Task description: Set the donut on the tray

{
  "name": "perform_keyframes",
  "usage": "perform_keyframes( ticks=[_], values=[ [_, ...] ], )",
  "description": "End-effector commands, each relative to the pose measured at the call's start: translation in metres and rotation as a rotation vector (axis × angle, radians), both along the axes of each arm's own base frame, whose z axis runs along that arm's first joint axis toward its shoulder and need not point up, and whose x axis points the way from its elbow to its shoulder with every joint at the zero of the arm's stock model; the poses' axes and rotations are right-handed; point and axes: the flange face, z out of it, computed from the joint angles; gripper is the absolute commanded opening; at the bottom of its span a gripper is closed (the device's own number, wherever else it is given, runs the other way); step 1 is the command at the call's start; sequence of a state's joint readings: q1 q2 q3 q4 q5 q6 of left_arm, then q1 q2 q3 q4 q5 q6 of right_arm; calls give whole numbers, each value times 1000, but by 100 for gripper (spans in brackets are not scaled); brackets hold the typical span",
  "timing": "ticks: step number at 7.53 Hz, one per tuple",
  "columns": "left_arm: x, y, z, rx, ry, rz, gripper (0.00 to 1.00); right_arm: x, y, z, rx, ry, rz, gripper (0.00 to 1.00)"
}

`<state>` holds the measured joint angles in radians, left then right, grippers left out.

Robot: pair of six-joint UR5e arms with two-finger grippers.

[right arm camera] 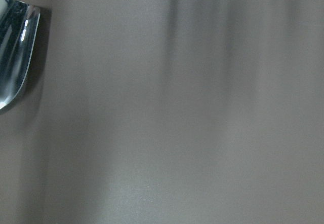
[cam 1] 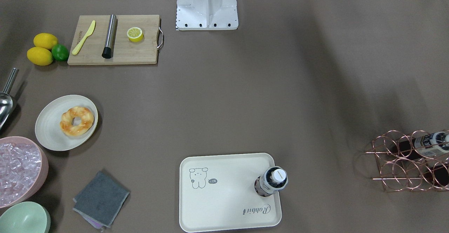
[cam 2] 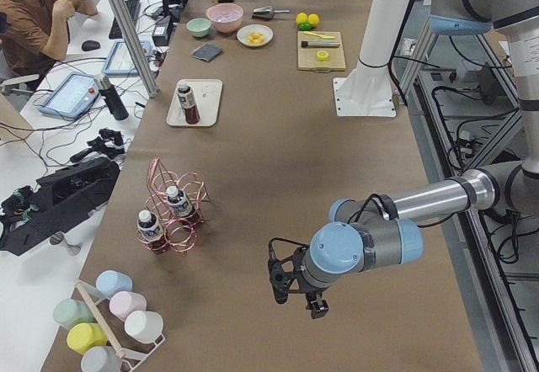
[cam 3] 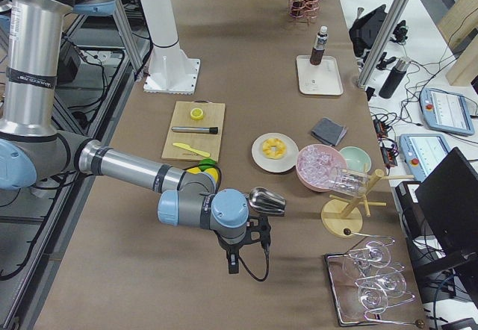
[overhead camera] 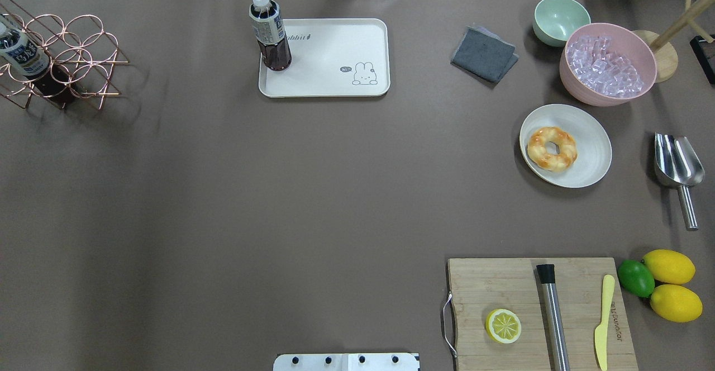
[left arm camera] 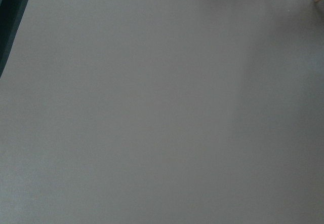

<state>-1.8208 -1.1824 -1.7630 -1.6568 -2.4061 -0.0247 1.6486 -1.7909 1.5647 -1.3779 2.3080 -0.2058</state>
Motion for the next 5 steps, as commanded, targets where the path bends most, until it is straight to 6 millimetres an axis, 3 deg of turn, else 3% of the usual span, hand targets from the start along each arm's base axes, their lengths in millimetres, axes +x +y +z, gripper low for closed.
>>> perform_keyframes(
  ticks=[1, 3, 5],
  values=[
    [0, -3, 0, 8, 4, 3, 98, -1, 2, -6, -1, -81, 25, 100],
    [1, -4, -1, 12, 8, 7, 98, 19, 5, -13, 26, -72, 67, 100],
    [-1, -12, -10, 30, -7, 8, 98, 18, 4, -11, 19, -82, 68, 100]
  ],
)
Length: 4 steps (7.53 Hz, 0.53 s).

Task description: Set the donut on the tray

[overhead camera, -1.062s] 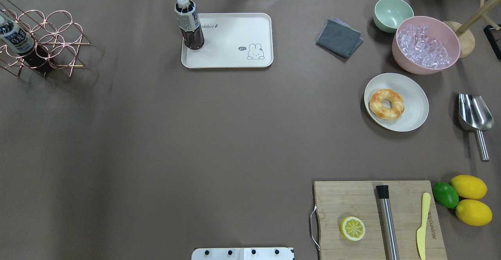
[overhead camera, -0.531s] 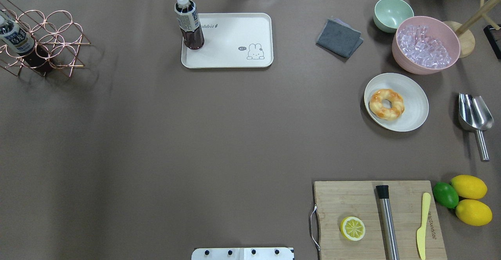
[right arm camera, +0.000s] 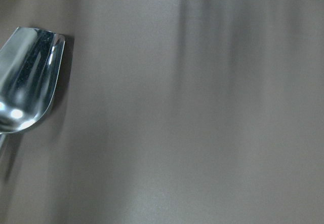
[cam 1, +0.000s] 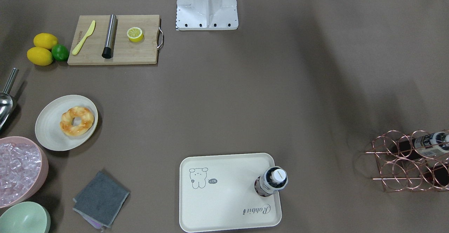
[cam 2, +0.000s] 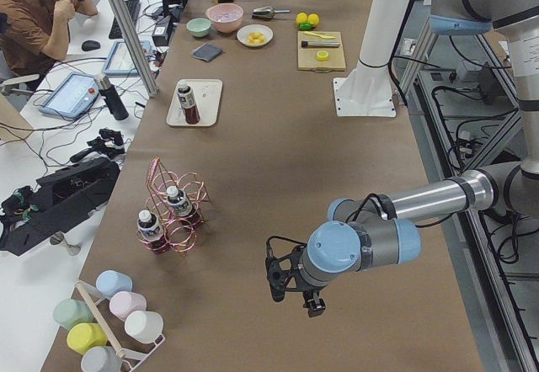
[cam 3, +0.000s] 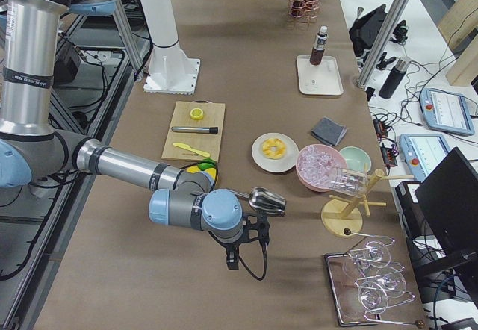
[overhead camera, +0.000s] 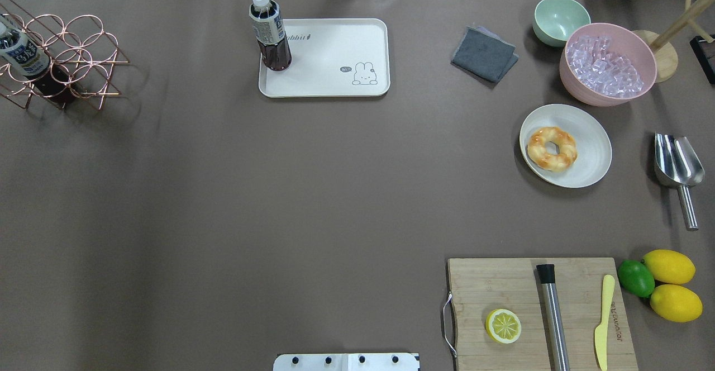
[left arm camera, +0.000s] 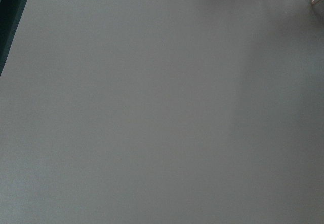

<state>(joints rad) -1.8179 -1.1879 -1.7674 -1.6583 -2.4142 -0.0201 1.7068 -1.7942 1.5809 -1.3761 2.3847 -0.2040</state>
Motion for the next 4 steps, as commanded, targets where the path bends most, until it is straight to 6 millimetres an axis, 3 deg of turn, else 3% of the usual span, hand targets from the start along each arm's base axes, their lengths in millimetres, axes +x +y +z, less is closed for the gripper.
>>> perform_keyframes(
  ticks=[1, 4],
  values=[
    [-2, -7, -8, 15, -13, 0, 98, 2, -2, -2, 8, -1, 4, 100],
    [-3, -16, 6, -3, -13, 6, 98, 10, -5, -17, 30, -10, 51, 100]
  ],
)
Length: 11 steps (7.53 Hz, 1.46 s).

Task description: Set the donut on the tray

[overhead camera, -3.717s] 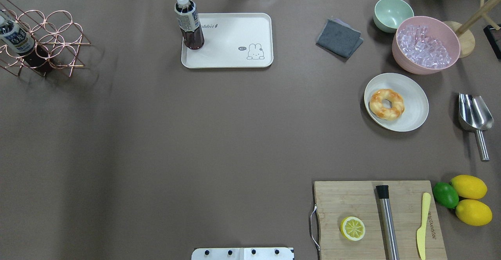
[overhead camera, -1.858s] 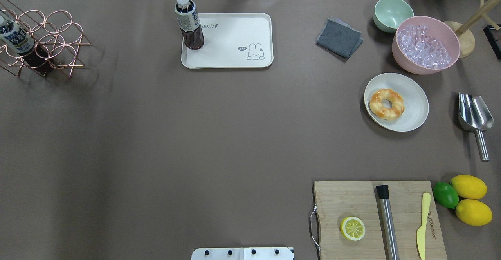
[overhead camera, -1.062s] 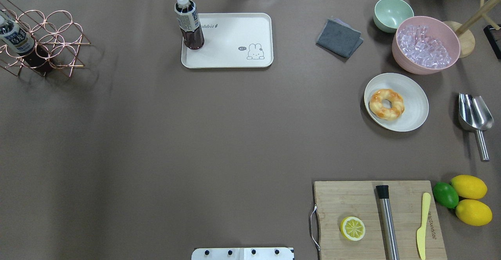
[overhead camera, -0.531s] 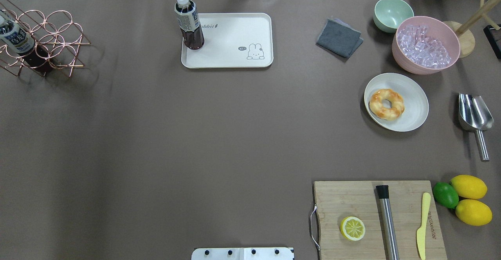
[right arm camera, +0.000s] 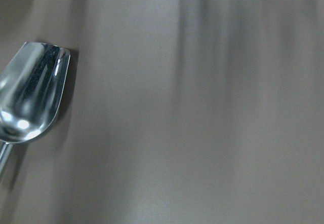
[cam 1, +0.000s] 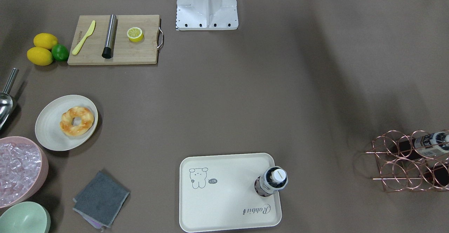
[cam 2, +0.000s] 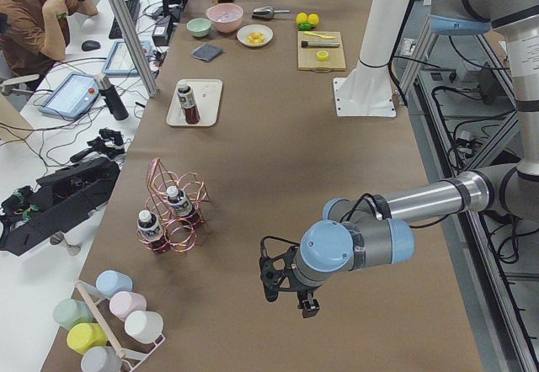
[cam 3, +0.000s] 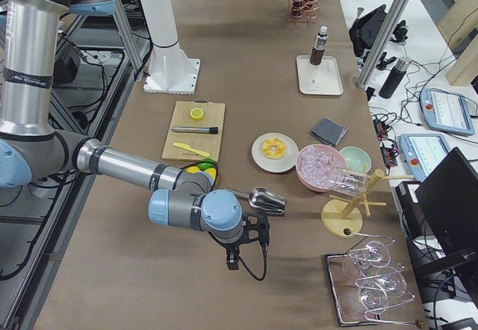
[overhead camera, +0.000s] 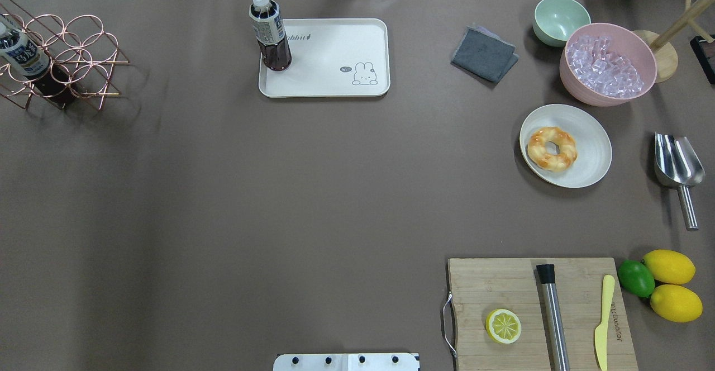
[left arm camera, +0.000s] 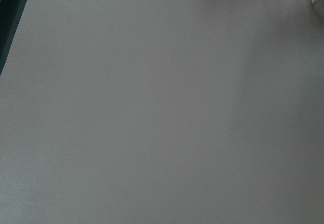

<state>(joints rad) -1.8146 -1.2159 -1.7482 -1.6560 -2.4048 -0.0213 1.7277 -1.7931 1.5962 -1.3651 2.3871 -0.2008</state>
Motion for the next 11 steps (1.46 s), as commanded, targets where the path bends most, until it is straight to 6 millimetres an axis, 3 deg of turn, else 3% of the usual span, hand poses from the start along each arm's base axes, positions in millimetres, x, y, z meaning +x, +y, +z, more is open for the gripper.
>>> perform_keyframes(
  ticks=[1, 2, 4, 5, 6, 8, 9, 11],
  values=[
    [0, 0, 7, -11, 0, 3, 98, -2, -10, -16, 21, -27, 35, 100],
    [1, 4, 9, -18, 0, 3, 98, -16, -17, -26, 38, -38, 19, 100],
    [3, 10, 9, -23, 5, 2, 98, -76, -40, -90, -5, -87, 45, 100],
    [3, 10, 11, -26, 4, 3, 98, -104, -44, -111, -36, -113, 63, 100],
    [3, 11, 13, -31, 5, 3, 98, -142, -51, -129, -92, -142, 77, 100],
    [3, 13, 15, -34, 6, 3, 98, -248, -83, -181, -241, -194, 103, 98],
    [3, 13, 15, -34, 6, 1, 98, -270, -87, -191, -264, -184, 129, 98],
    [2, 12, 15, -32, 7, -1, 98, -318, -81, -172, -221, -62, 118, 88]
  ],
)
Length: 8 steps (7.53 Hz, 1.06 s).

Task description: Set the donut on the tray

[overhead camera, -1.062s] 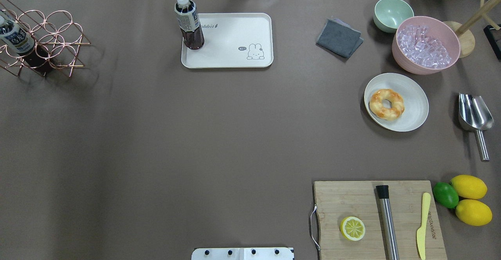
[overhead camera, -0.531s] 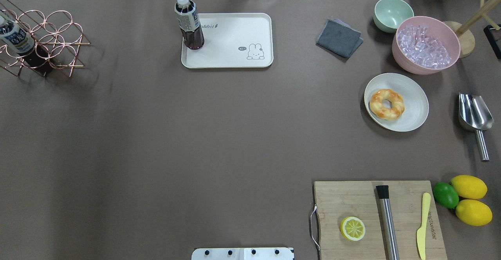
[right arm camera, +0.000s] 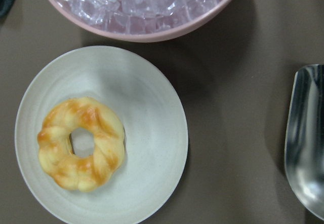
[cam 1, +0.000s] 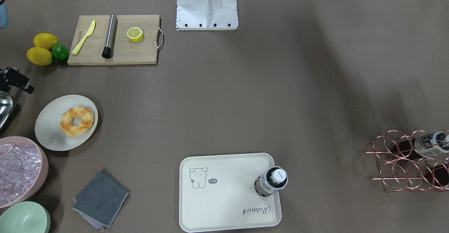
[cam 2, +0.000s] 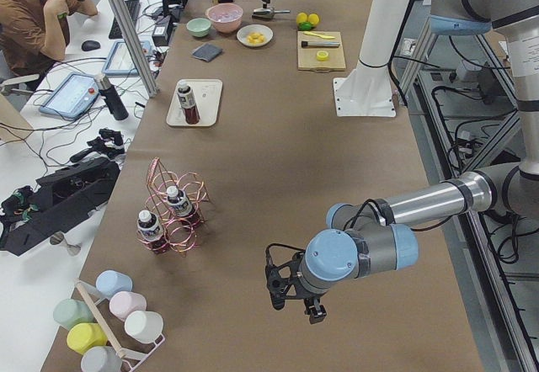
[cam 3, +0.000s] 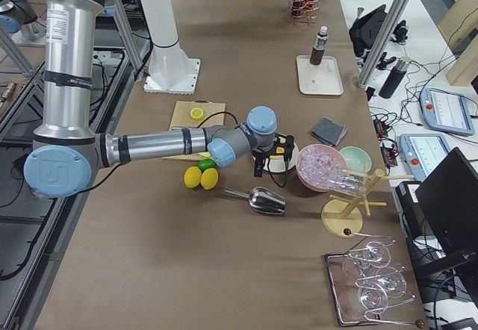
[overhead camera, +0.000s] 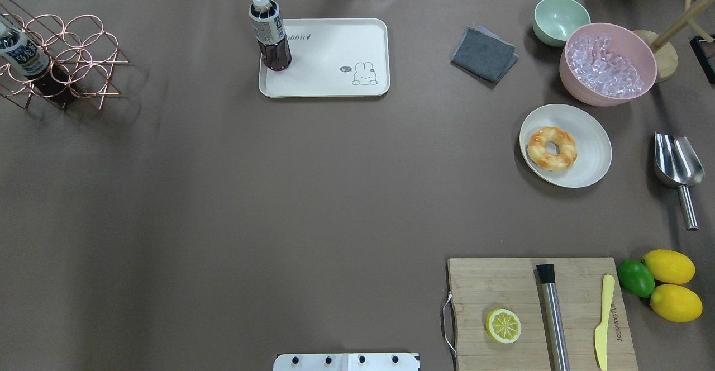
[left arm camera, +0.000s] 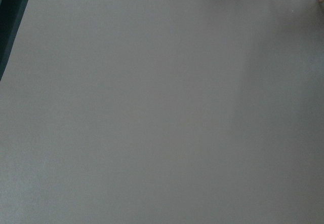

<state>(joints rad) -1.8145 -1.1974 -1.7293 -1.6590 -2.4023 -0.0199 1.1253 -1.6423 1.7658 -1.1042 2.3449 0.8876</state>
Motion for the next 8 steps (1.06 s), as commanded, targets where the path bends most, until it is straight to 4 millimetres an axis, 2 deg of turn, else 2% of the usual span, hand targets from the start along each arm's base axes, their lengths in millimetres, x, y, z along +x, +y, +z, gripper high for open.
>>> perform_keyframes(
  ticks=[1, 2, 3, 4, 5, 6, 7, 8],
  values=[
    [-1, 1, 0, 2, -1, -3, 98, -58, 6, 10, 16, 90, -32, 85],
    [-1, 0, -1, 4, 0, -3, 98, -64, 5, 14, -9, 94, -24, 83],
    [-1, 1, -1, 5, 0, -4, 98, -71, -5, 25, -40, 104, -15, 83],
    [-1, 1, -1, 5, 0, -4, 98, -81, -15, 25, -52, 105, -9, 83],
    [0, 5, 2, -1, 0, -3, 98, -86, -17, 25, -54, 106, 1, 82],
    [1, 11, 5, 16, -4, -6, 98, -101, -17, 27, -33, 109, -12, 82],
    [1, 11, 6, 17, -6, -6, 98, -105, -23, 34, -38, 116, -10, 79],
    [1, 10, 5, 17, -4, -6, 98, -102, -20, 38, -44, 119, -11, 79]
  ],
)
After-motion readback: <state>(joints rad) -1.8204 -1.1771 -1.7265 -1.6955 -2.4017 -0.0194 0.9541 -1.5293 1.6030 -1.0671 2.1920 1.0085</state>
